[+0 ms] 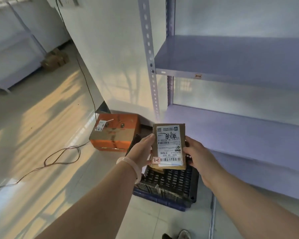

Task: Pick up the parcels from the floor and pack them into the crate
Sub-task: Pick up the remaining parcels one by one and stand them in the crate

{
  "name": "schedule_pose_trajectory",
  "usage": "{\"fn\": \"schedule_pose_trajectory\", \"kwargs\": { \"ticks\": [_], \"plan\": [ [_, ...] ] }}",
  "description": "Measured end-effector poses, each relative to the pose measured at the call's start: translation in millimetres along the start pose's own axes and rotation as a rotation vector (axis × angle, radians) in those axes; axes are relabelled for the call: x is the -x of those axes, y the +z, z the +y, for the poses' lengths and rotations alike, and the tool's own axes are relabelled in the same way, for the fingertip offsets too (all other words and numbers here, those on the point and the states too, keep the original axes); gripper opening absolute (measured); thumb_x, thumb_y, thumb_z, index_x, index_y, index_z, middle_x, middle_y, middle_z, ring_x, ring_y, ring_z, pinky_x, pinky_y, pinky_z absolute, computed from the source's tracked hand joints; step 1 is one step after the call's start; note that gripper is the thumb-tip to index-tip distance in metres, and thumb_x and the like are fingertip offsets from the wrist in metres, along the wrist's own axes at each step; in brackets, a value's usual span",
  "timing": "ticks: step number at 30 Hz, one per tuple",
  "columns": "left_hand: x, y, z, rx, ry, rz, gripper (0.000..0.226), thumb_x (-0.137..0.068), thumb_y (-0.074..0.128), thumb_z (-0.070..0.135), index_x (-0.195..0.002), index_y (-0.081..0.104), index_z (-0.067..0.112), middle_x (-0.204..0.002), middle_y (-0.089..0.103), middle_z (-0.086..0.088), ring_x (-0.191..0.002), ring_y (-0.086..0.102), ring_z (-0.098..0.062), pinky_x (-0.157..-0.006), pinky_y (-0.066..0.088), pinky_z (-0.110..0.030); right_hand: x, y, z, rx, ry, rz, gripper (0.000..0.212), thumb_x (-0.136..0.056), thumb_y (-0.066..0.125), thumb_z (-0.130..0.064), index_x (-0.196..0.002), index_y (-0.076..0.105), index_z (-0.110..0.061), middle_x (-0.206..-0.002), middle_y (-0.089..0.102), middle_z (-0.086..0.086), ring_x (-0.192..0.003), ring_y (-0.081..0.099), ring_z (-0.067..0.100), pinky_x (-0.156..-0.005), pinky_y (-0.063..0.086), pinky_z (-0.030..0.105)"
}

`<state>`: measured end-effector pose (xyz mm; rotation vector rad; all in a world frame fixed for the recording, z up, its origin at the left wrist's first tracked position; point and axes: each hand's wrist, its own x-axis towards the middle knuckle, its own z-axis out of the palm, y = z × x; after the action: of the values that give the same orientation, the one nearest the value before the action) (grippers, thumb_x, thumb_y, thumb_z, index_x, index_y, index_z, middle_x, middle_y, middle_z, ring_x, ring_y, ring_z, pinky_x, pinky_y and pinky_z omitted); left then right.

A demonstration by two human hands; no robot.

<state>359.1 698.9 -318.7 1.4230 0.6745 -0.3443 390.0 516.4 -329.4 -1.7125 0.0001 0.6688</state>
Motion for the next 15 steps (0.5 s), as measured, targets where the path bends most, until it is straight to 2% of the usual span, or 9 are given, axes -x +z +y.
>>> {"fn": "schedule_pose_trajectory", "kwargs": {
  "ticks": [2,4,6,7,10,12,13,15],
  "plan": [
    [-27,-6,-11,0.001,-0.058,0.012,0.037,-0.097,0.042,0.044,-0.123,0.06,0.025,-0.11,0.071,0.002,-0.111,0.06,-0.02,-0.102,0.046,-0.05,-22,6,15,-0.003,0.041,-0.021,0.036,-0.094,0.044,-0.026,-0.115,0.058,-0.052,-0.103,0.072,-0.019,-0.085,0.068,-0.005,-0.072,0.048,0.022],
    [-52,-9,-25,0.019,-0.132,0.028,0.034,-0.098,0.042,0.042,-0.119,0.062,0.023,-0.109,0.07,-0.001,-0.105,0.063,-0.021,-0.092,0.053,-0.044,-44,12,35,-0.01,0.116,-0.004,0.037,-0.094,0.046,-0.028,-0.124,0.054,-0.05,-0.104,0.072,-0.018,-0.084,0.068,-0.004,-0.071,0.046,0.021],
    [-77,-11,-45,0.049,-0.206,0.029,0.03,-0.099,0.042,0.037,-0.113,0.064,0.022,-0.105,0.07,-0.004,-0.099,0.065,-0.022,-0.078,0.058,-0.039,-67,19,61,-0.025,0.188,0.038,0.044,-0.093,0.048,-0.028,-0.132,0.048,-0.048,-0.108,0.071,-0.013,-0.09,0.068,0.003,-0.078,0.048,0.026],
    [-92,-12,-58,0.052,-0.238,0.02,0.027,-0.099,0.042,0.035,-0.111,0.064,0.026,-0.104,0.07,-0.003,-0.097,0.066,-0.022,-0.072,0.059,-0.038,-79,23,75,-0.02,0.214,0.066,0.046,-0.092,0.048,-0.026,-0.134,0.045,-0.046,-0.11,0.07,-0.012,-0.093,0.066,0.005,-0.079,0.048,0.026],
    [-139,-22,-99,0.028,-0.287,-0.026,0.028,-0.099,0.044,0.03,-0.095,0.061,0.052,-0.086,0.075,0.01,-0.085,0.073,-0.02,-0.062,0.059,-0.037,-113,33,116,0.023,0.288,0.115,0.047,-0.093,0.049,-0.022,-0.133,0.044,-0.047,-0.111,0.067,-0.011,-0.09,0.06,-0.002,-0.063,0.041,0.016],
    [-173,-29,-127,-0.018,-0.307,-0.033,0.035,-0.097,0.051,0.029,-0.113,0.045,0.059,-0.078,0.076,0.011,-0.076,0.075,-0.021,-0.061,0.06,-0.038,-140,39,143,0.047,0.337,0.128,0.05,-0.093,0.048,-0.017,-0.132,0.044,-0.048,-0.108,0.065,-0.014,-0.085,0.06,-0.002,-0.056,0.043,0.015],
    [-190,-33,-139,-0.055,-0.306,-0.034,0.053,-0.095,0.054,0.028,-0.129,0.032,0.061,-0.082,0.075,0.008,-0.072,0.075,-0.02,-0.06,0.06,-0.038,-152,42,155,0.06,0.359,0.134,0.051,-0.093,0.048,-0.016,-0.132,0.045,-0.048,-0.104,0.063,-0.016,-0.082,0.061,-0.001,-0.052,0.045,0.015],
    [-222,-43,-162,-0.15,-0.289,-0.046,0.066,-0.09,0.061,0.025,-0.135,0.026,0.058,-0.094,0.071,0.002,-0.066,0.073,-0.016,-0.059,0.06,-0.034,-176,50,177,0.09,0.391,0.152,0.052,-0.092,0.048,-0.012,-0.131,0.048,-0.046,-0.097,0.061,-0.018,-0.075,0.061,-0.003,-0.044,0.043,0.007]
  ]
}}
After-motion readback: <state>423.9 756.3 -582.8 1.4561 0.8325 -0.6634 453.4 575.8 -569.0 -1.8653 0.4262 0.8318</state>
